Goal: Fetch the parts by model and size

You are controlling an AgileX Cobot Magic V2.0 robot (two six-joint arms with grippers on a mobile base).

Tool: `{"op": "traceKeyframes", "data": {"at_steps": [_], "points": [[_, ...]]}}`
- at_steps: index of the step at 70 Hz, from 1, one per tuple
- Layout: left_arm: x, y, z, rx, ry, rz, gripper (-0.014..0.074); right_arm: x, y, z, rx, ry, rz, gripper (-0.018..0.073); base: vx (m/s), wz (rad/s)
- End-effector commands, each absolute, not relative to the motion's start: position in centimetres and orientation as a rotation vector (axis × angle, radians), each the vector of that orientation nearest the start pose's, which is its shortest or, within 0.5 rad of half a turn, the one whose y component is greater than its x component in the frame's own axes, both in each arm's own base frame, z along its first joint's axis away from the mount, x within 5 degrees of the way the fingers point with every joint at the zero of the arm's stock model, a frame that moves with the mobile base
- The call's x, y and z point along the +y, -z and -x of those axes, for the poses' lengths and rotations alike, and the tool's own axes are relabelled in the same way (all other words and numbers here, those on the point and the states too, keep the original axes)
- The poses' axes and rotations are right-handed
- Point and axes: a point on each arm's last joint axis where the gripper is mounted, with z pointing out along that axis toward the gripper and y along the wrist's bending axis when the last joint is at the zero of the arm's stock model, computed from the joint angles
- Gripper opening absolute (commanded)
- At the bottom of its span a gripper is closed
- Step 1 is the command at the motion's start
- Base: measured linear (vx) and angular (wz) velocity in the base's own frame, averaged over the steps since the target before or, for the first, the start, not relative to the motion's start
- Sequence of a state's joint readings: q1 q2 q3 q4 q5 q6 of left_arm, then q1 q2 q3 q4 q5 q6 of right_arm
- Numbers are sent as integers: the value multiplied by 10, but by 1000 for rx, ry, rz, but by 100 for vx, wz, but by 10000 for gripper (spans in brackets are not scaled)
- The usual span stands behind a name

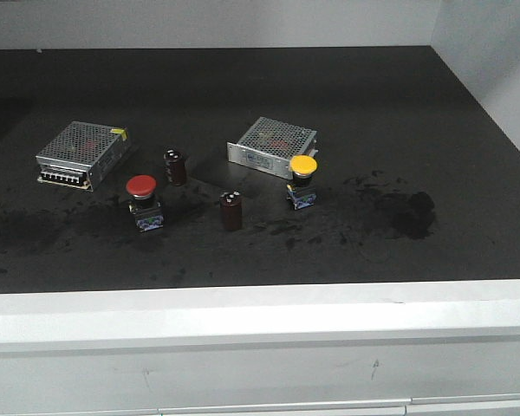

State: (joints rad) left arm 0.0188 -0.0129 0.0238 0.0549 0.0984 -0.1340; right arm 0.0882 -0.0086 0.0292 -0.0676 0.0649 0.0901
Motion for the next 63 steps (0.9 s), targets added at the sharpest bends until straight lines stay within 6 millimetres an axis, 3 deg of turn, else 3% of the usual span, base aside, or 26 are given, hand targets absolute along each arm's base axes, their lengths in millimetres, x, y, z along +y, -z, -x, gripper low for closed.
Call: {"op": "traceKeyframes", "data": {"at_steps": [1, 63], "points": [[1, -209, -55, 1490, 59, 87, -6, 5, -203, -56, 1492, -80, 56, -10, 0, 0], [1, -212, -54, 1459, 50, 73, -6, 5, -203, -56, 1491, -80, 56, -10, 0, 0]]}}
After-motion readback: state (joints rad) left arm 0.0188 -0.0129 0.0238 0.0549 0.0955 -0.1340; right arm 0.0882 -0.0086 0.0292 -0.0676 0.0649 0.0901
